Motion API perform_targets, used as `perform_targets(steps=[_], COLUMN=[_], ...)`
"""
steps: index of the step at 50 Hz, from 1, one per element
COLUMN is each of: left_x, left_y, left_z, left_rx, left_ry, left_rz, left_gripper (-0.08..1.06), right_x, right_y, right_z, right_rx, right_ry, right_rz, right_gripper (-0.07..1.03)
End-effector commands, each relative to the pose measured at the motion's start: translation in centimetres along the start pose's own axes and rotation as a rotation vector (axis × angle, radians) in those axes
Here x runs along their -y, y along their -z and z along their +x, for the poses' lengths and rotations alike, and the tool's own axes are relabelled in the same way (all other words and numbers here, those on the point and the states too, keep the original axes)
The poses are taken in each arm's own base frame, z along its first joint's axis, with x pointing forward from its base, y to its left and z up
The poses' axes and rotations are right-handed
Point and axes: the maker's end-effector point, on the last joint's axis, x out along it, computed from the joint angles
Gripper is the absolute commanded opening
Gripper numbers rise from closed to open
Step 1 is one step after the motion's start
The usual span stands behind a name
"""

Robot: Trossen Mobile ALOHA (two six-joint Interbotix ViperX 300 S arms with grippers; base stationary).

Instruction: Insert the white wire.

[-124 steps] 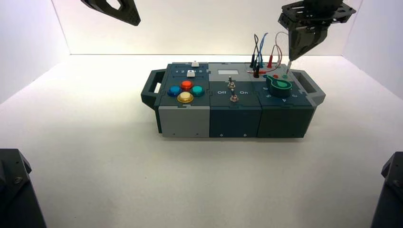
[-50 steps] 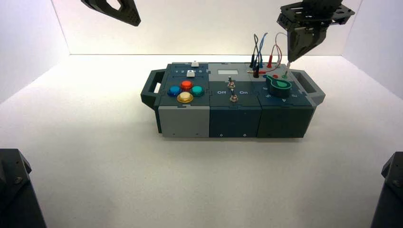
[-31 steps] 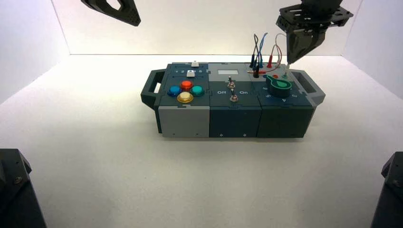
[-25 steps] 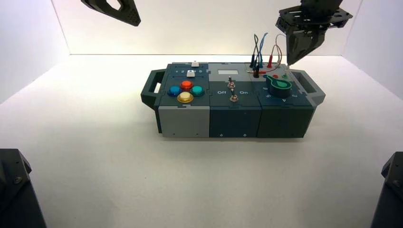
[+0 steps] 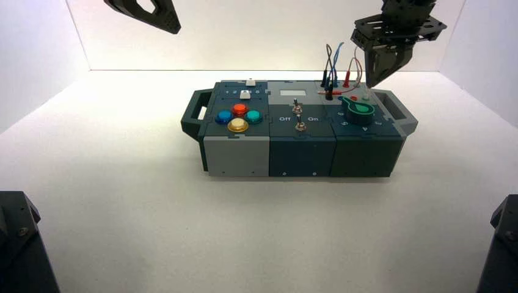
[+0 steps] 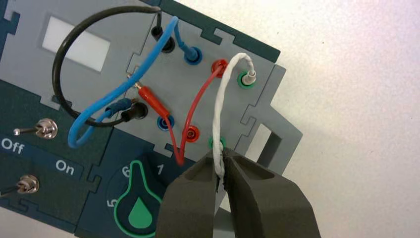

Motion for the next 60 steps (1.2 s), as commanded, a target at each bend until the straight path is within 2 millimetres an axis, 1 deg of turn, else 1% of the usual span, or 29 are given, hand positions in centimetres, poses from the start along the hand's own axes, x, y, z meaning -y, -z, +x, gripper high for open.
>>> perform_targets(steps=[1, 4, 7, 10, 13, 16, 19, 25, 33, 34, 38, 48, 51, 55, 60], left_x=[-0.1, -0.1, -0.2, -0.2, -0.2, -0.2, -0.2, -0.5, -1.4, -1.4, -2.5, -4.8, -5.8, -6.8, -8.3], left_y=[-0.6, -0.6, -0.6, -0.6, -0.6, -0.5, -0.6, -0.8, -1.0, -1.0, -1.2, -1.4, -1.5, -1.4, -1.3], left_z=[-0.2, -0.3, -0.3, -0.3, -0.3, -0.2, -0.3, -0.2, -0.4, -0.4, -0.5, -1.0, -1.5, -2.0, -3.1], left_rx=[0.019, 0.020, 0.022, 0.022, 0.022, 0.020, 0.025, 0.040, 0.072, 0.072, 0.099, 0.172, 0.215, 0.260, 0.335], left_ry=[-0.007, -0.007, -0.007, -0.007, -0.007, -0.008, -0.010, -0.022, -0.053, -0.053, -0.089, -0.170, -0.209, -0.255, -0.329], left_rz=[0.008, 0.008, 0.008, 0.008, 0.008, 0.007, 0.007, -0.001, -0.023, -0.023, -0.053, -0.107, -0.121, -0.144, -0.167], left_gripper=[-0.03, -0.03, -0.03, -0.03, -0.03, -0.03, -0.03, -0.03, -0.03, -0.03, -0.03, -0.03, -0.03, -0.03, -0.03], right_x=[-0.2, -0.1, -0.1, -0.1, -0.1, -0.1, -0.1, 0.0, 0.1, 0.1, 0.2, 0.4, 0.6, 1.0, 2.0], right_y=[-0.1, -0.2, -0.4, -0.5, -0.8, -0.9, -0.9, -1.5, -2.4, -2.4, -2.9, -3.2, -3.4, -3.3, -3.2], right_z=[0.6, 0.4, 0.2, 0.0, -0.2, -0.4, -0.5, -1.6, -4.1, -4.1, -5.7, -8.2, -9.5, -10.5, -12.1], right_rx=[-0.012, -0.008, 0.001, 0.009, 0.023, 0.029, 0.031, 0.066, 0.165, 0.165, 0.235, 0.344, 0.405, 0.459, 0.559], right_ry=[-0.002, -0.001, 0.000, 0.000, 0.001, 0.001, 0.002, 0.007, 0.024, 0.024, 0.036, 0.056, 0.069, 0.083, 0.113], right_rz=[-0.008, -0.008, -0.007, -0.005, -0.002, 0.002, 0.002, 0.003, 0.002, 0.002, 0.002, 0.004, 0.008, 0.022, 0.058], right_gripper=[-0.02, -0.02, 0.01, 0.11, 0.29, 0.40, 0.40, 0.40, 0.40, 0.40, 0.40, 0.40, 0.40, 0.40, 0.40])
